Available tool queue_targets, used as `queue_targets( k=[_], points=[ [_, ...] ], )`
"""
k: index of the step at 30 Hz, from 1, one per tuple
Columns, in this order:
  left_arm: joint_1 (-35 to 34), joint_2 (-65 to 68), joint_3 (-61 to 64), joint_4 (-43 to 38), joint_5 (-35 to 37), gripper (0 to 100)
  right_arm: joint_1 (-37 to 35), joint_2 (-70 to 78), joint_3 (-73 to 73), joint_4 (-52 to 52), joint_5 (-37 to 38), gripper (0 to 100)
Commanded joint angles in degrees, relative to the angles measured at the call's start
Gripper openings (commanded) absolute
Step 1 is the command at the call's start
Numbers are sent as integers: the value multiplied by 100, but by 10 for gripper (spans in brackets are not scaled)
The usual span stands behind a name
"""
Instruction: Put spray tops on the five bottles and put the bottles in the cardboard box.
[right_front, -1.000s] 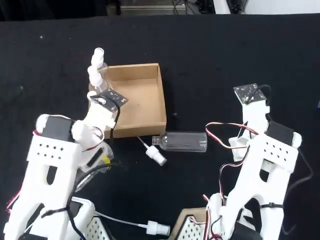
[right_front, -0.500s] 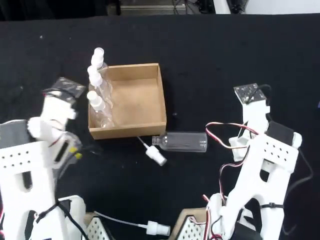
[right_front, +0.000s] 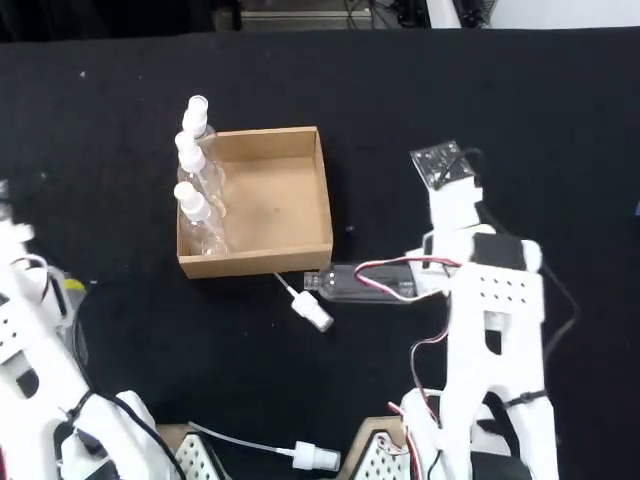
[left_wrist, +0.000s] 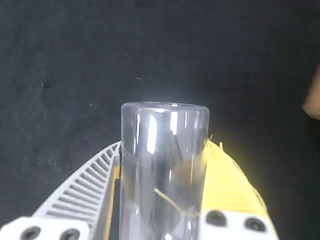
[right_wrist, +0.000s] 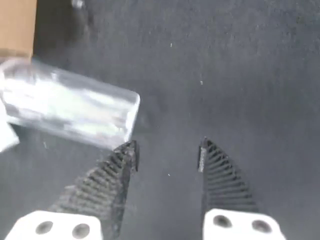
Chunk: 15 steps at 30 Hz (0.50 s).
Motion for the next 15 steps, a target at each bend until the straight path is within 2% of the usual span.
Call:
queue_targets(
  k=[1, 7, 13, 15],
  points=[
    [-224, -79, 585, -1064, 791, 130, -264, -22, 233, -738, -633, 170],
    [-207, -79, 901, -1178, 1556, 310, -246, -31, 1297, -1978, -1073, 170],
    [-48, -88, 866, -1178, 1547, 298, -229, -66, 1736, -2426, -1073, 170],
    [145, -88, 866, -1169, 1310, 296, -229, -66, 1736, -2426, -1073, 170]
  ],
)
